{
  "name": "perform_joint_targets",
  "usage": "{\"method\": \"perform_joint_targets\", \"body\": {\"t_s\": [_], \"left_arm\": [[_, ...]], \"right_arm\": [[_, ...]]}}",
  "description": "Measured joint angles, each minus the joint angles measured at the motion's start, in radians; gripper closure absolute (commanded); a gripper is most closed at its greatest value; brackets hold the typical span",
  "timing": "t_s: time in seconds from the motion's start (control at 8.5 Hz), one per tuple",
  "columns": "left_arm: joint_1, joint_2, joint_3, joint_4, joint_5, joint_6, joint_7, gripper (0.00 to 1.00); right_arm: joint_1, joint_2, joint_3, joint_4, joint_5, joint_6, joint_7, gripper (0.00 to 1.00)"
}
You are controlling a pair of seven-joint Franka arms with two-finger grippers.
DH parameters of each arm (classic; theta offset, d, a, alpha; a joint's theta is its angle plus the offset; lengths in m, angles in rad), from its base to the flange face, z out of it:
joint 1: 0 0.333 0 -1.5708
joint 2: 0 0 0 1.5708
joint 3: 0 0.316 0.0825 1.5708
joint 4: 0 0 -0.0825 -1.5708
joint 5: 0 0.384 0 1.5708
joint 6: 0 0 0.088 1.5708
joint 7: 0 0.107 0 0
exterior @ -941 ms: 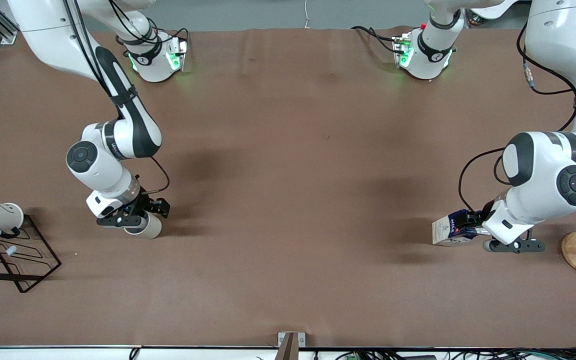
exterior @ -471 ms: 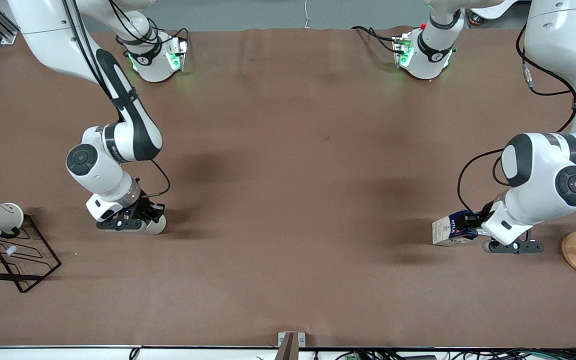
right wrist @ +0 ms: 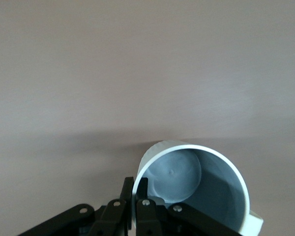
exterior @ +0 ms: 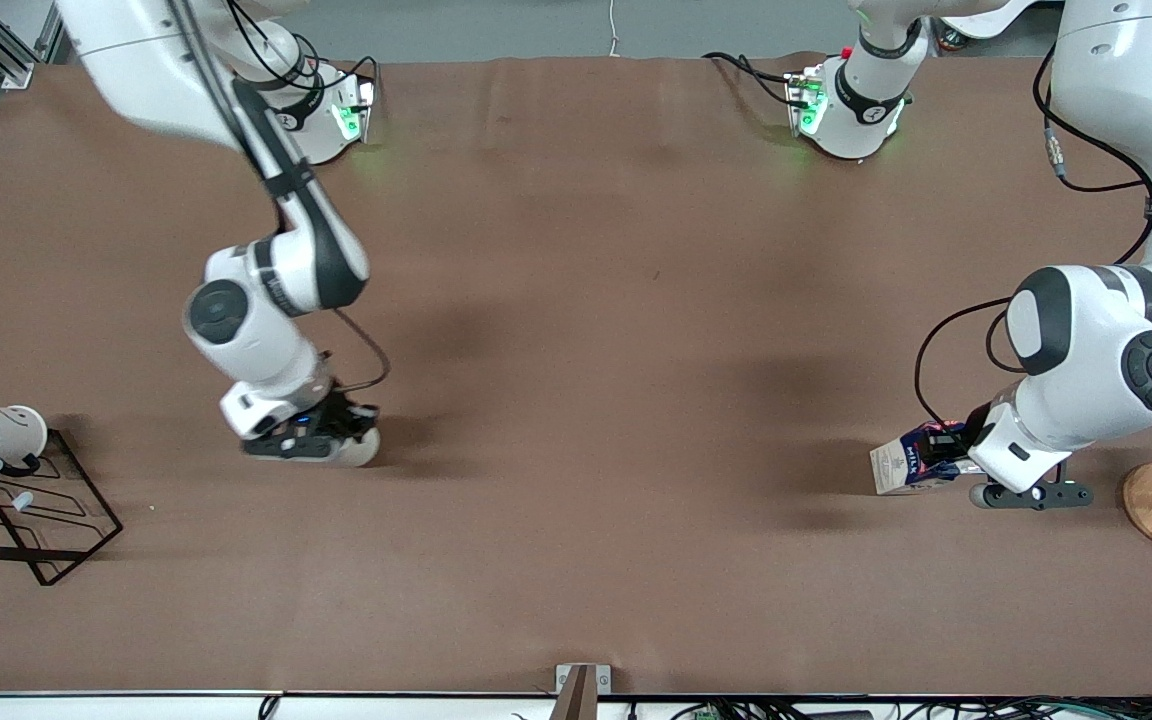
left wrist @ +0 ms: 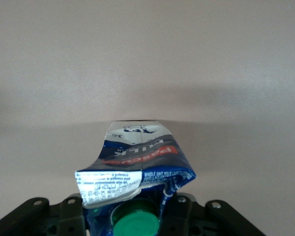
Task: Place milk next to cup
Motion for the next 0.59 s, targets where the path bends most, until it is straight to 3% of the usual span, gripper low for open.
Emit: {"method": "perform_joint_targets", "body": {"t_s": [0.24, 0.59], "left_arm": [[0.000, -0.008, -0.001, 0.007, 0.000, 0.000, 0.000, 0.56], [-0.002, -0.048, -0.010, 0.012, -0.001, -0.003, -0.002, 0.56]], "right_arm": [[0.205, 0.003, -0.002, 0.040, -0.002, 0.001, 0.114, 1.00], [0.324, 0.067, -0.008, 0.167, -0.010, -0.026, 0.153, 1.00]]}}
